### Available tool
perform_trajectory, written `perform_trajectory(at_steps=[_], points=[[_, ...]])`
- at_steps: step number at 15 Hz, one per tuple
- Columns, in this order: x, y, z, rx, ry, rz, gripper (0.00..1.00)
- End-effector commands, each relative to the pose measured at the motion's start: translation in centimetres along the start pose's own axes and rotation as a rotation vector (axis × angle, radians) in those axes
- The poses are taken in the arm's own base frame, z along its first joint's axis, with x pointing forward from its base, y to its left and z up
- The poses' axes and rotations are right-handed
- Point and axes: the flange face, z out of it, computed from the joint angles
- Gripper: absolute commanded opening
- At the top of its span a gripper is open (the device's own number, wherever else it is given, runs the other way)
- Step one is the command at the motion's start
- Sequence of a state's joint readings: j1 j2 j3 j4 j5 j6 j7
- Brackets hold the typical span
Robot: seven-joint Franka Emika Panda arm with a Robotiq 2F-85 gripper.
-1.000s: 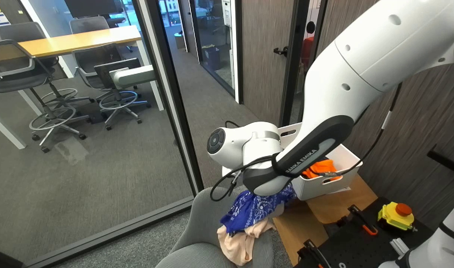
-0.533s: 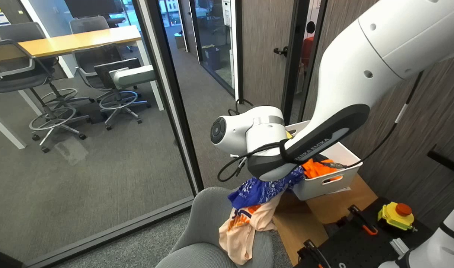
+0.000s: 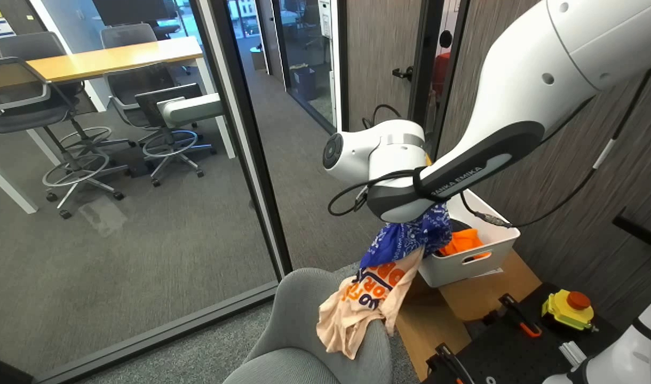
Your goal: Put the blue cloth and the shirt into the basket.
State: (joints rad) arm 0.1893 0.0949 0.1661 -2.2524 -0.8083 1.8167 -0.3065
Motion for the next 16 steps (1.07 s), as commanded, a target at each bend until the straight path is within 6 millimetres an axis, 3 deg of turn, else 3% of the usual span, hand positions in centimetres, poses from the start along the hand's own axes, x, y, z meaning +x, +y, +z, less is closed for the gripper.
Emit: perform_trajectory(at_steps=[1,7,16], points=[[-4.5,4.5,1.0,0.031,-0.021,0.196,0.06],[-12.4,10.0,3.0,0.072,-0.028,0.515,0.06],[-20.8,11.2,2.2,0.070,-0.079,0.890,0.06]])
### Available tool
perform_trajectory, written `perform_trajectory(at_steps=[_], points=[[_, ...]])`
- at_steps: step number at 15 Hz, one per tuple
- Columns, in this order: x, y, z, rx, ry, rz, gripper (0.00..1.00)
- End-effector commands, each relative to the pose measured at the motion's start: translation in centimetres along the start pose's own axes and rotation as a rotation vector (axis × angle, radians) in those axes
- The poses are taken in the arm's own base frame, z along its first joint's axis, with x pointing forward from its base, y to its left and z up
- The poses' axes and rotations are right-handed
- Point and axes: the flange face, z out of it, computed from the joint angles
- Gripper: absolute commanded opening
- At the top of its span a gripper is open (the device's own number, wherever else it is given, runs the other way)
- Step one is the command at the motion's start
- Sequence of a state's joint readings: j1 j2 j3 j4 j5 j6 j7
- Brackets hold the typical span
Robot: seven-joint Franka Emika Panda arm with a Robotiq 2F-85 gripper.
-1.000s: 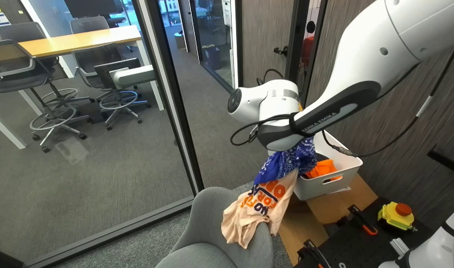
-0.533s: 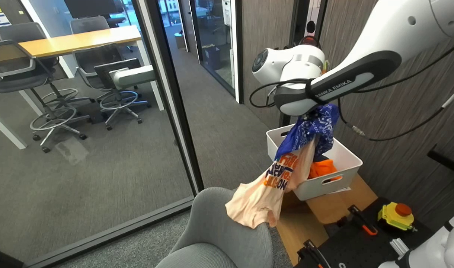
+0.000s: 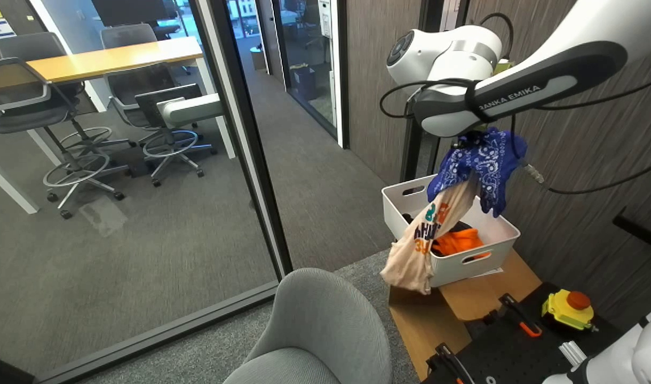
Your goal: Put the blue cloth and the shirt into the basket.
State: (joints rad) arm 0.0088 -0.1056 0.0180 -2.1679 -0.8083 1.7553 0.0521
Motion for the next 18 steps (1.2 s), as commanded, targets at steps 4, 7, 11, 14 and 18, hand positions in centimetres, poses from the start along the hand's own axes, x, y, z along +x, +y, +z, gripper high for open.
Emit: perform_trajectory(at_steps=[4,7,11,14,18], points=[[-5.3,5.2,-2.8,-0.046,-0.024,0.266,0.06],[-7.8,7.7,-4.1,-0.058,-0.045,0.386,0.06],[-9.8,10.0,-5.4,-0.081,-0.073,0.500,0.06],[-10.0,10.7,-5.7,-0.097,-0.087,0.548,0.06],[-9.6,11.1,-5.6,-0.126,-0.114,0.595,0.06]])
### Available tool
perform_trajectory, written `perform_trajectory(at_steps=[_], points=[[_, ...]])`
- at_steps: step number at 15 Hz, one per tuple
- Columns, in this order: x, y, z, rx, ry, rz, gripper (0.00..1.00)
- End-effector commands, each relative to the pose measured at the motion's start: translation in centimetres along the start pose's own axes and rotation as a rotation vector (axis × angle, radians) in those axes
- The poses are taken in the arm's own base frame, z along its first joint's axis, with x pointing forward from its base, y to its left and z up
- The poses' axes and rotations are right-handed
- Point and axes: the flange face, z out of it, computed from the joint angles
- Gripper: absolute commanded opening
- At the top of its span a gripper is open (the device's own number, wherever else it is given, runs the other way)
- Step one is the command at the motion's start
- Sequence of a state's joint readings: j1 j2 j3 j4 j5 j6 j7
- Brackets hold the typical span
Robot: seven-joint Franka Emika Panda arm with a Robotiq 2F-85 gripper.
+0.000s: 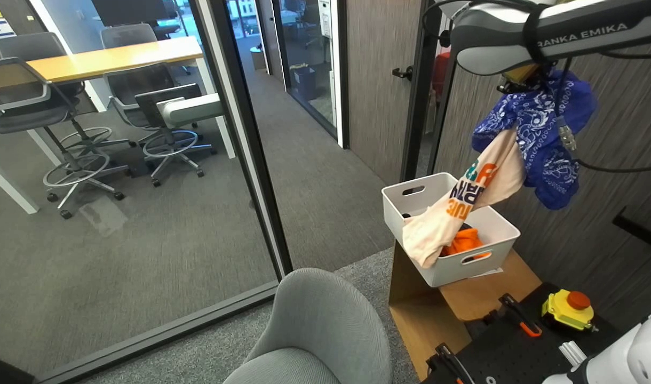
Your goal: Put the blue cloth and the shirt into the basket.
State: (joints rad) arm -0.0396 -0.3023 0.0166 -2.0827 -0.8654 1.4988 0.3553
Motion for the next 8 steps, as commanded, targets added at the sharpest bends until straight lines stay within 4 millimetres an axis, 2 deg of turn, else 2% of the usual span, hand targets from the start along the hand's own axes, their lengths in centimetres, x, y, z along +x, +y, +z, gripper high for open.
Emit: perform_trajectory(at_steps=[1,4,8], points=[[0.8,1.3,-0.7,-0.065,-0.018,0.071,0.06],[1.2,0.5,-0.2,-0.069,-0.019,0.079,0.06],[2.4,-4.3,1.8,-0.026,0.016,0.038,0.06]])
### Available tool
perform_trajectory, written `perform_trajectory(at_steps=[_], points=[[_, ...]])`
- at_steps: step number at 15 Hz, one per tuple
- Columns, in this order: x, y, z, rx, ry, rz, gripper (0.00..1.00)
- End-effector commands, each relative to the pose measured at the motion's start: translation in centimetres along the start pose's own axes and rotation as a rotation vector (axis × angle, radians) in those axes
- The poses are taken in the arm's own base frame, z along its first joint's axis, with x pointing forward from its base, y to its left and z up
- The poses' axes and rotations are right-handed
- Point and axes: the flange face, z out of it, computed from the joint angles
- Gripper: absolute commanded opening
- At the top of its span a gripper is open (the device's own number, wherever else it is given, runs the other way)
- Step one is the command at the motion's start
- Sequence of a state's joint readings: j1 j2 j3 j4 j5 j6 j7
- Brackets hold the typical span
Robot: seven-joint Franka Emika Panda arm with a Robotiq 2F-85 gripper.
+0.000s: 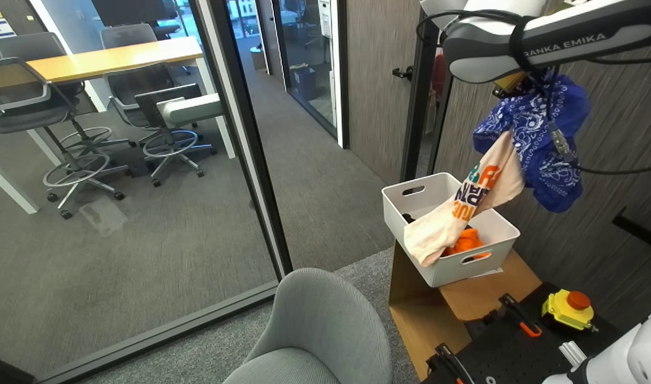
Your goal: Put the blue cloth and the shirt into the basket.
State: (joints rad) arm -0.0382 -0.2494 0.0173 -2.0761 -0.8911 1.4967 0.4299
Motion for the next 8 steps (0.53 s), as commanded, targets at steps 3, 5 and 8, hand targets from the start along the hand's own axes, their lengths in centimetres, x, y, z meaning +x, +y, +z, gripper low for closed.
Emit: perform_trajectory(at_steps=[3,5,8], points=[[3.0,-7.4,3.3,0.103,0.055,-0.037,0.06],[4.2,-10.7,5.4,0.180,0.063,-0.062,0.06],[5.6,-15.7,8.2,0.297,0.049,-0.114,0.06]])
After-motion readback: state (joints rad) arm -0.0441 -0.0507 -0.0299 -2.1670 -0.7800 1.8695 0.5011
